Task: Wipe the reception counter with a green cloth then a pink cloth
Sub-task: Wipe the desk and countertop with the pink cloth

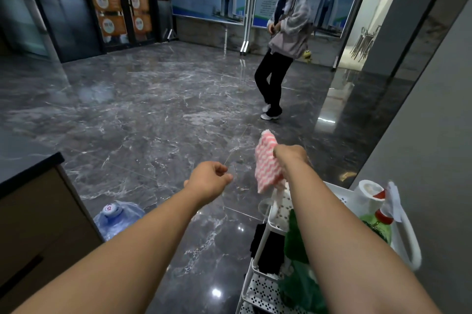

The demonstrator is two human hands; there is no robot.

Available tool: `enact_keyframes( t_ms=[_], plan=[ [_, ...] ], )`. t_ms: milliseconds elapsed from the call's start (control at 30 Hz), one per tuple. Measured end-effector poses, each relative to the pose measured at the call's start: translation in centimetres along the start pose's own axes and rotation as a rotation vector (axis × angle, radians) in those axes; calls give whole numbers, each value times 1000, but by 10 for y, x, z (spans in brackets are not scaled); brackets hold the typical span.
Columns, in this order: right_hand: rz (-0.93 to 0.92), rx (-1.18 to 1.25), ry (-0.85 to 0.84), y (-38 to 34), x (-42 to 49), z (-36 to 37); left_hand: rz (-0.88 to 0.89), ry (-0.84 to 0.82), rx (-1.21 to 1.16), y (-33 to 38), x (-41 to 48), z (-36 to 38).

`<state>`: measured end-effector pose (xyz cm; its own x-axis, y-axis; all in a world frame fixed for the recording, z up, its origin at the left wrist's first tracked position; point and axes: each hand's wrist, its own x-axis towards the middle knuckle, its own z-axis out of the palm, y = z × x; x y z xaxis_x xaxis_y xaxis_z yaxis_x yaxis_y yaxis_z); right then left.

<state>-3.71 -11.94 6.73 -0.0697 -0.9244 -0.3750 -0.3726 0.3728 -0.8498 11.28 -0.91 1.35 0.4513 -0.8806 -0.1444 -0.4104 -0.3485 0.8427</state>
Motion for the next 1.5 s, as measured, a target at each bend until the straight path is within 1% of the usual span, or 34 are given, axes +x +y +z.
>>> enact_keyframes(
  t_ms=[100, 167, 233, 333, 400, 467, 567, 633, 700, 767, 900, 1033, 1133, 1333, 1500],
  plan=[
    [-51, 125, -98, -20, -23, 17, -3, 43, -74, 3, -12, -24],
    [-83, 149, -186, -31, -46, 27, -21, 93, -139, 4, -23, -43],
    [-78, 170, -275, -41, -70, 39, -39, 138, -211, 3, -33, -62],
    [-82, 168, -408, -53, -105, 61, -72, 137, -455, -2, -51, -95],
    [-104, 147, -475, -57, -129, 80, -59, 175, -617, -6, -68, -121],
    [-166, 118, -514, -59, -154, 102, -34, 240, -655, -16, -87, -150],
    [-364, 2, -562, -61, -197, 136, -1, 361, -631, -38, -118, -197],
    [-495, -96, -553, -61, -216, 151, 12, 404, -578, -49, -135, -220],
    [-545, -128, -626, -61, -244, 168, 0, 453, -469, -65, -157, -246],
    [-586, -155, -707, -58, -277, 187, -35, 492, -441, -80, -183, -272],
    [-724, -273, -762, -49, -339, 233, -74, 515, -369, -120, -236, -323],
    [-865, -414, -844, -39, -401, 275, -91, 588, -257, -151, -294, -362],
    [-915, -440, -881, -27, -444, 304, -139, 636, -201, -174, -332, -387],
    [-876, -438, -1027, -3, -520, 358, -215, 687, -157, -223, -402, -431],
    [-911, -511, -1134, 21, -568, 400, -299, 727, -152, -260, -449, -456]
  ],
)
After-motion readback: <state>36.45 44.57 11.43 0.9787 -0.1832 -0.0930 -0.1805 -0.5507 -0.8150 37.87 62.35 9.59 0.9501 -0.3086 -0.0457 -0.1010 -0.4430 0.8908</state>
